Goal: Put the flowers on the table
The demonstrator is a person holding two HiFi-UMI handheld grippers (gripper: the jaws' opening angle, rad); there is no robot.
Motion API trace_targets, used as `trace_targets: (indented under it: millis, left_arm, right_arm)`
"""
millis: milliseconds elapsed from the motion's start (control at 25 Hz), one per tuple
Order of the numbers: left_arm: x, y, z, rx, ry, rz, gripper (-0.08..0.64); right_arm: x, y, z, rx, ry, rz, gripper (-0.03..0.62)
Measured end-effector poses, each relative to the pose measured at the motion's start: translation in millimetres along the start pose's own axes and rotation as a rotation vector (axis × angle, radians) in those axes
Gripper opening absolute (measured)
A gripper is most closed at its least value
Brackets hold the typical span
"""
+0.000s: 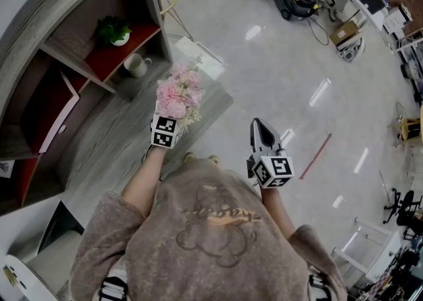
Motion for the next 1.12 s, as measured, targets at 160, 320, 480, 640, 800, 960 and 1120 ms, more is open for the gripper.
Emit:
trace_targets:
  millis: [160,320,480,640,800,960,1120]
  left_arm:
    - [-0.3,-0.6,0.0,-0.003,-0.001,-0.01,0.355]
    - [-1.1,-1.0,-1.2,0.0,-0.004,-0.014,0.354]
    - [-3.6,0.9,1.6,0.006,-0.005,-0.026,0.365]
    - [-4.5,2.7,2.1,0.01,0.015,-0.02,0.39]
    - [1.3,9.8,3.3,0.017,0.032,-0.004,0.402]
    - [8.6,24.8,4.4,0.028,0.049,0.02,0.405]
    - [13.5,46.6,6.5,0.039,0.075,0.047,0.405]
  right_arm:
    - [-1.1,0.2,-0.1,0.001,-0.003,-0.004,-0.012]
    - [-2.1,-1.1,-1.2,-0.001,-0.002,-0.003,-0.012]
    - [-3.0,-0.8,-1.5,0.0,0.0,-0.003,-0.012]
    - [-3.2,-1.5,-1.7,0.008,0.001,-0.006,-0.012]
    - [-2.9,-5.6,-2.8,0.028,-0.001,-0.011,-0.012]
    - [-2.5,-15.1,-7.3,0.067,0.006,-0.017,-0.012]
    - [-3.3,-26.8,-16.3,0.123,0.008,-0.02,-0.012]
Point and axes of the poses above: the fingertips, and each gripper's own axes: y backward along the fingers, z to its right, x out of its top, the point moved 10 cm from there along y, backward along the fingers, and after that the axes turned 8 degrees about -x, right-handed, at the moved point
